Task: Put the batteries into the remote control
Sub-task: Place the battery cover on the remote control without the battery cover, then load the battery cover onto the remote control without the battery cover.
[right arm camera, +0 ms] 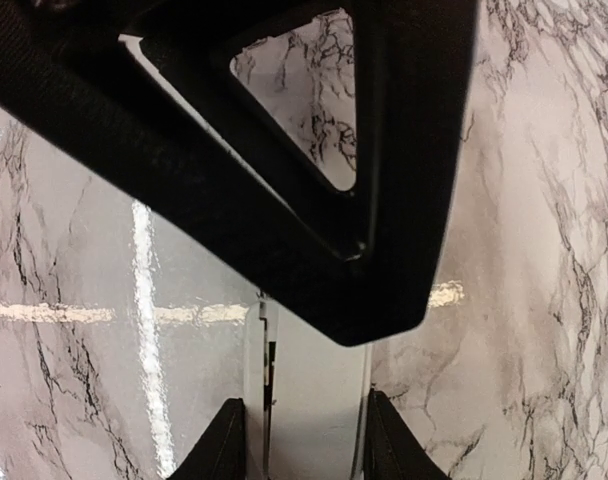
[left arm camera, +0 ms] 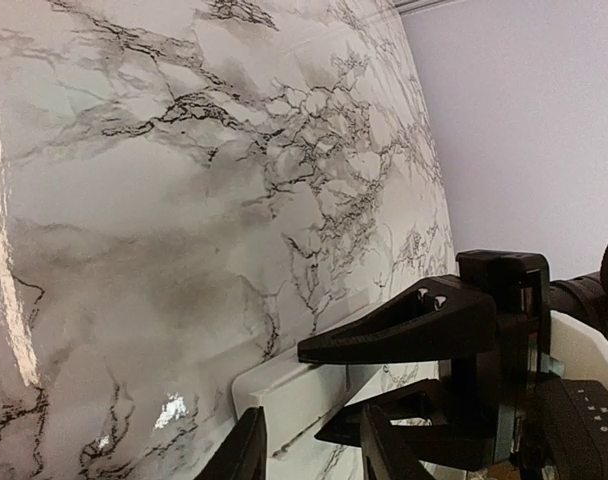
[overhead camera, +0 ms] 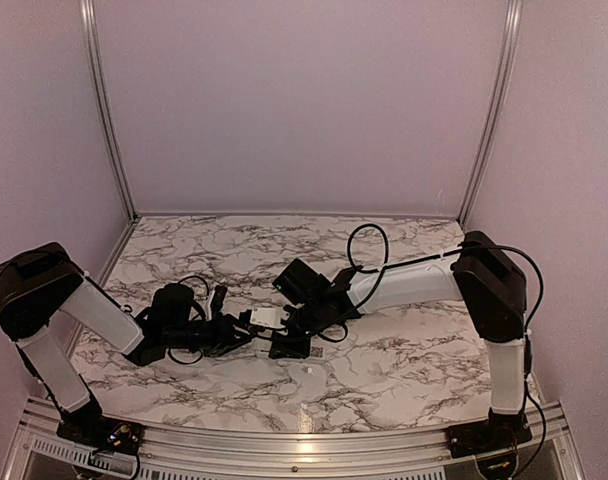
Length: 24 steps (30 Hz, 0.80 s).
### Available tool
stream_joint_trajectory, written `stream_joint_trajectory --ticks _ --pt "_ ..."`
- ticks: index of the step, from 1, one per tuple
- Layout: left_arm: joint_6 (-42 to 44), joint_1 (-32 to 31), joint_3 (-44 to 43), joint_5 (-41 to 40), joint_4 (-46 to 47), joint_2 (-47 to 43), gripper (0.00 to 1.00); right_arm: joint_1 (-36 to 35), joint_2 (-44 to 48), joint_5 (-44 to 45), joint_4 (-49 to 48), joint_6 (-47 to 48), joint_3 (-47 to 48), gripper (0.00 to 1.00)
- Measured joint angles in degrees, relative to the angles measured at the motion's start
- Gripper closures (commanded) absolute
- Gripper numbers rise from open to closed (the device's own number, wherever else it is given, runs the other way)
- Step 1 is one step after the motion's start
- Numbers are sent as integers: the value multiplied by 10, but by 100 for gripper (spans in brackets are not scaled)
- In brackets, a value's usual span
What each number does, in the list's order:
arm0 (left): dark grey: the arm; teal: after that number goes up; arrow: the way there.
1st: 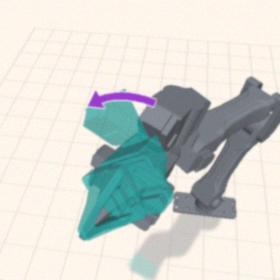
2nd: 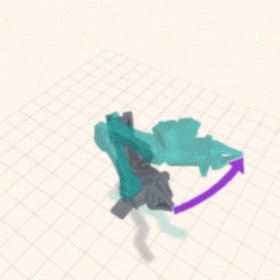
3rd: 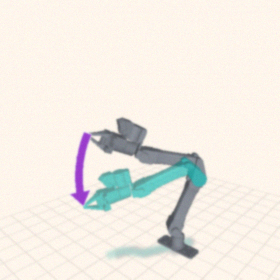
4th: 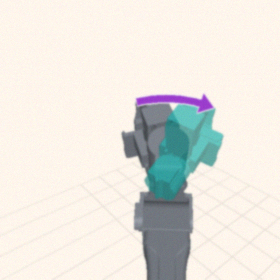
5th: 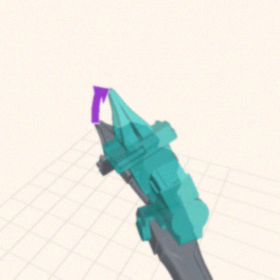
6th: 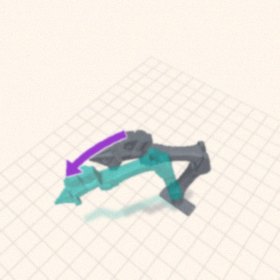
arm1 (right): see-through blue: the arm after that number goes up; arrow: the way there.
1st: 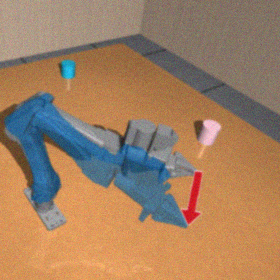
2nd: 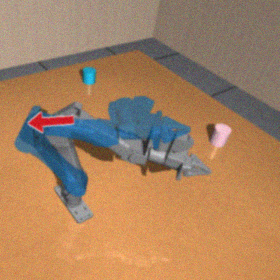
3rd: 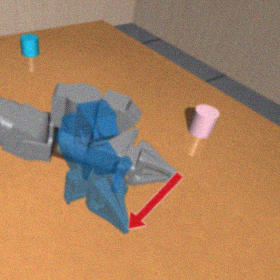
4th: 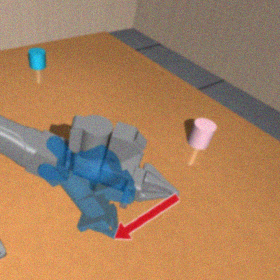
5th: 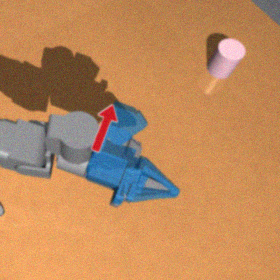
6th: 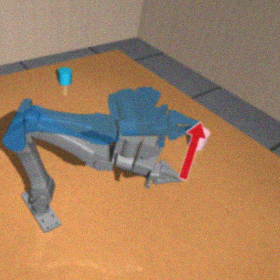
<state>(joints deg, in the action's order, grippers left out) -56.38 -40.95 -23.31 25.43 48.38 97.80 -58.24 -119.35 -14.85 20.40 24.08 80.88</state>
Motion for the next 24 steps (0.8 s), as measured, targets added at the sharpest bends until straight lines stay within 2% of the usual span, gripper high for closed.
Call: stream_joint_trajectory --ticks 6,11,16,24 --pt "42 0 -19 -35 -94 -24 67 0 0 0 0 0 0 59" --pt "66 -3 -27 -45 -135 -26 67 0 0 0 3 0 0 48" --pt "86 -17 -48 -57 -168 -26 67 0 0 -1 4 -2 0 41" --pt "105 -23 -62 -76 -200 -26 73 0 11 -4 2 -5 -1 43"
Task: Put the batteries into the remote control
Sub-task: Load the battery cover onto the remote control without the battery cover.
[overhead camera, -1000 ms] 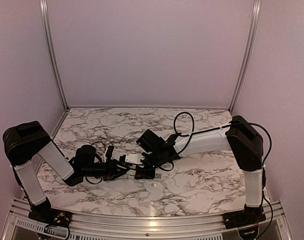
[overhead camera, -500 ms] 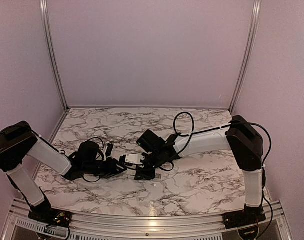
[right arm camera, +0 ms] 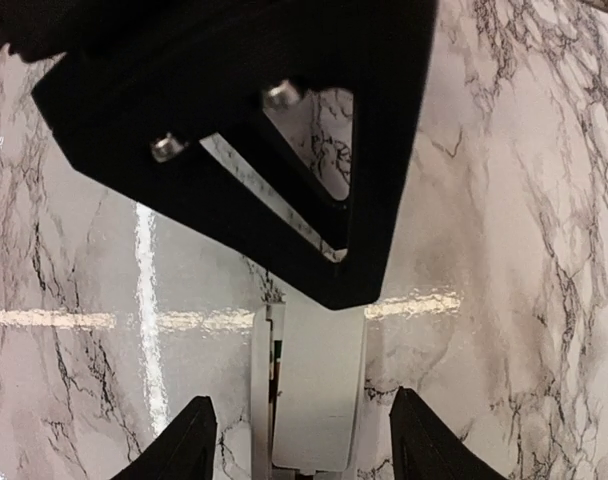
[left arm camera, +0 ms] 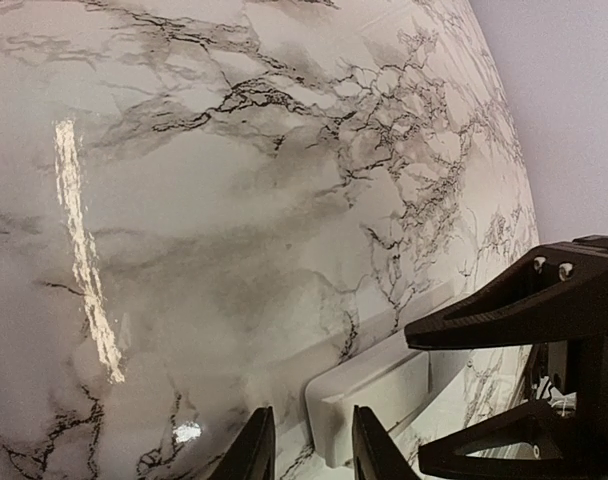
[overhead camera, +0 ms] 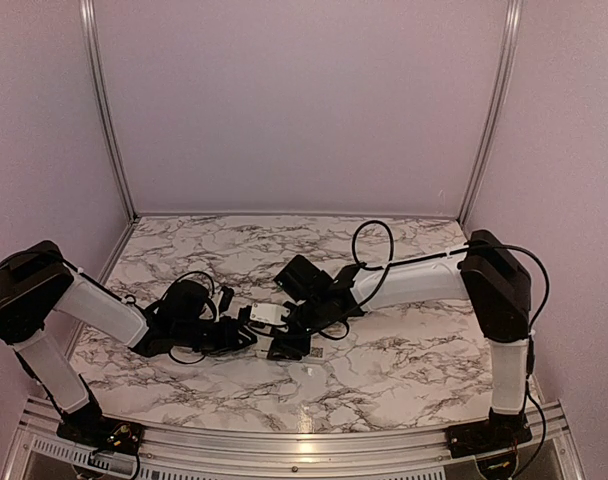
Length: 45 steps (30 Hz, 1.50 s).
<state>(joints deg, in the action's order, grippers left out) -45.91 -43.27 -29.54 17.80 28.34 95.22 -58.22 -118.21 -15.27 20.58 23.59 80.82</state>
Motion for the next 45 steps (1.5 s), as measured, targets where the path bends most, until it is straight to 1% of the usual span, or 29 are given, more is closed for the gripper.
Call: stream_joint_trajectory --ticks 2,5,12,14,28,36,45 --pt "2 -1 0 -3 -6 0 73 2 12 -2 0 0 -1 44" --pt "5 -3 -5 -4 -16 0 73 5 30 -5 -3 0 -3 48" --pt "13 -7 -13 -5 -17 0 78 18 44 -16 -16 -16 -13 64" --pt "14 -7 -13 -5 -18 0 79 22 44 -17 -19 -21 -13 67" --pt "16 -12 -13 -5 -18 0 87 25 4 -23 -21 -38 -1 77" --pt "19 -16 -13 -4 -19 0 92 25 -1 -23 -20 -38 0 82" --pt "23 -17 -13 -4 -19 0 92 25 -1 -24 -12 -38 0 90"
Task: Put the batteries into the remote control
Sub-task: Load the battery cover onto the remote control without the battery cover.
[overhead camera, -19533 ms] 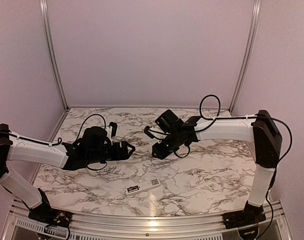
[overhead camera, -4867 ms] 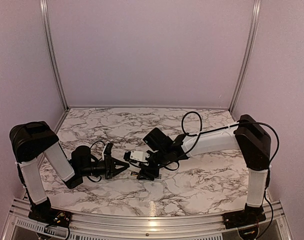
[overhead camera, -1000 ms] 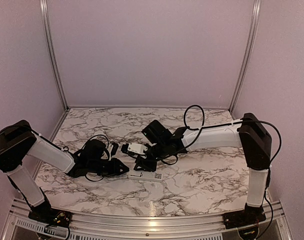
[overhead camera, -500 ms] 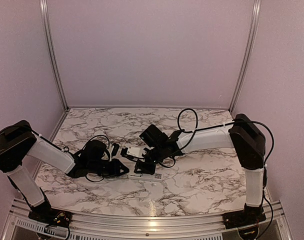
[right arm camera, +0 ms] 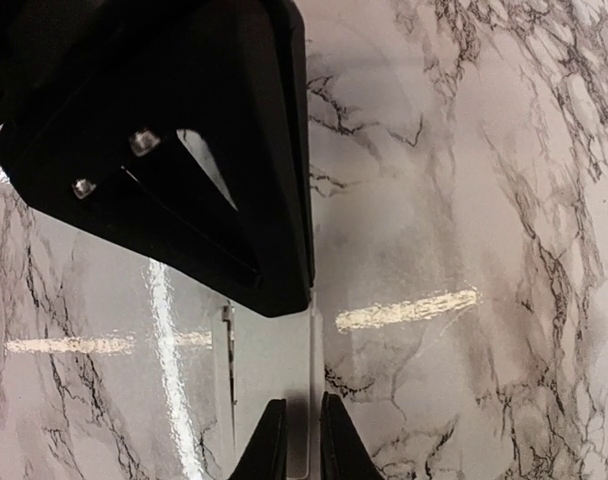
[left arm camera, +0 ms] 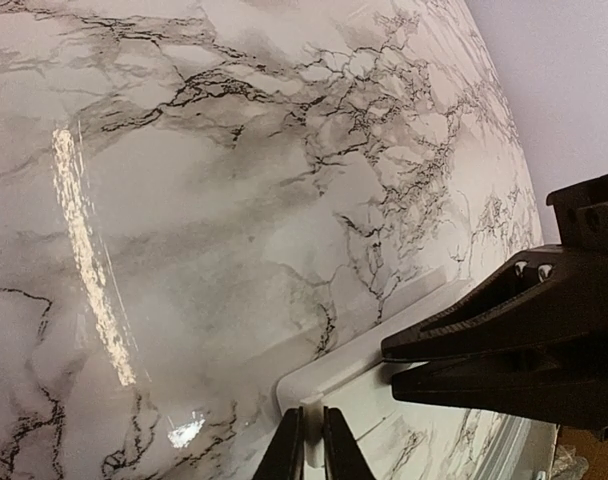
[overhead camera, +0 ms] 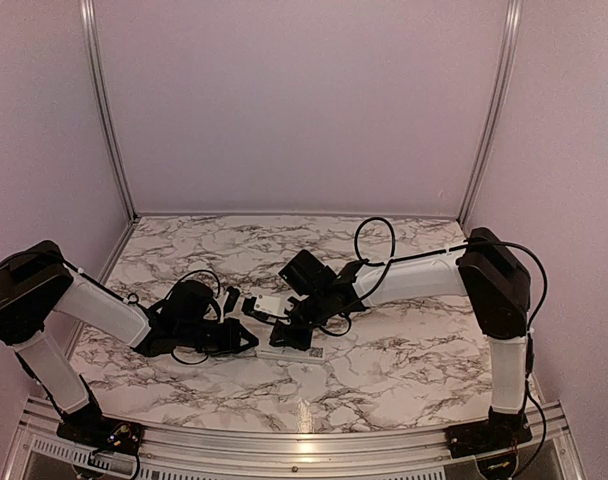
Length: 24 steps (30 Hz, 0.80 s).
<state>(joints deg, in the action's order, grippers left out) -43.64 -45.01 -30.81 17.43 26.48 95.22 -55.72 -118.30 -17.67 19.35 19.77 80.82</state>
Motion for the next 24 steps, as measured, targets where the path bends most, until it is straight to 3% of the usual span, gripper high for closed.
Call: stream_joint_trajectory --ticks 10,24 --pt "1 -1 0 0 0 0 91 0 0 -2 1 2 -2 97" --pt "2 -9 -1 -9 -7 0 93 -10 5 24 1 9 -8 97"
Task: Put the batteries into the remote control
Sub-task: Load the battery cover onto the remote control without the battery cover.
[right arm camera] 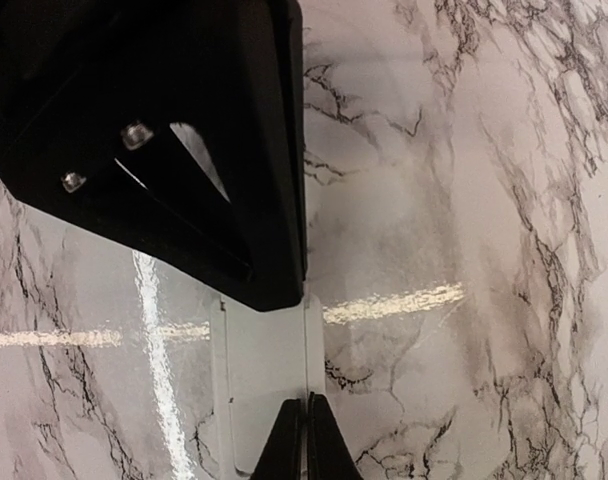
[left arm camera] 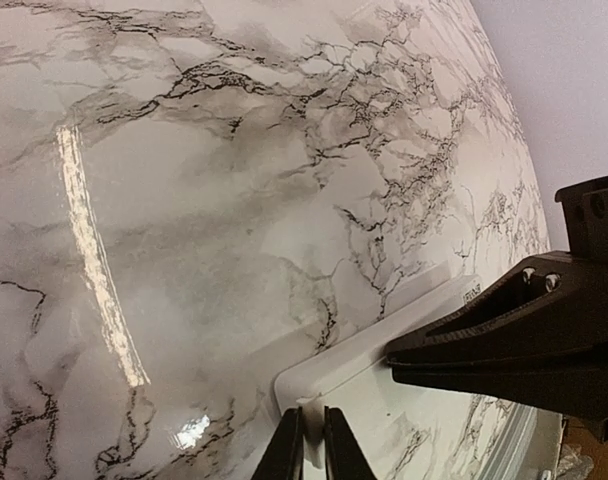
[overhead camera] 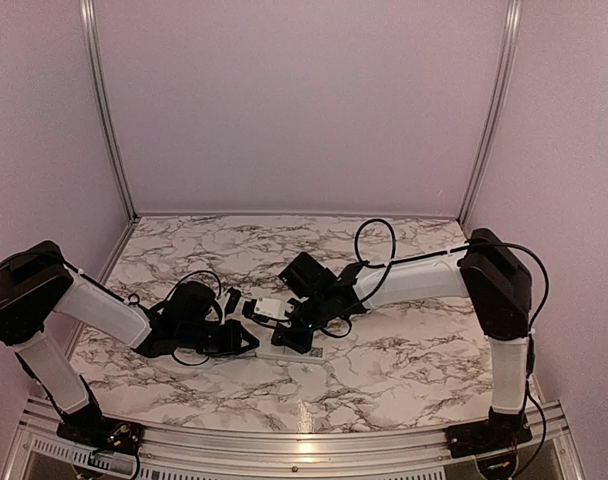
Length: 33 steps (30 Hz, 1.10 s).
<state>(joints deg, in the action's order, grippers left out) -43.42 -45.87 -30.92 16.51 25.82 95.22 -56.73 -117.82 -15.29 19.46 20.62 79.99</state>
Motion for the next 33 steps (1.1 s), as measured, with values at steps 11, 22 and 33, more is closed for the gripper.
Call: stream_joint_trajectory --ticks 11,22,33 --pt "0 -4 -5 -14 -9 0 98 -2 4 8 3 2 -4 99" --pt "-1 -16 -11 -37 -12 0 100 -1 17 10 1 2 -22 100" --pt "-5 -31 -17 -73 -10 5 100 -2 27 10 -7 -3 -39 87"
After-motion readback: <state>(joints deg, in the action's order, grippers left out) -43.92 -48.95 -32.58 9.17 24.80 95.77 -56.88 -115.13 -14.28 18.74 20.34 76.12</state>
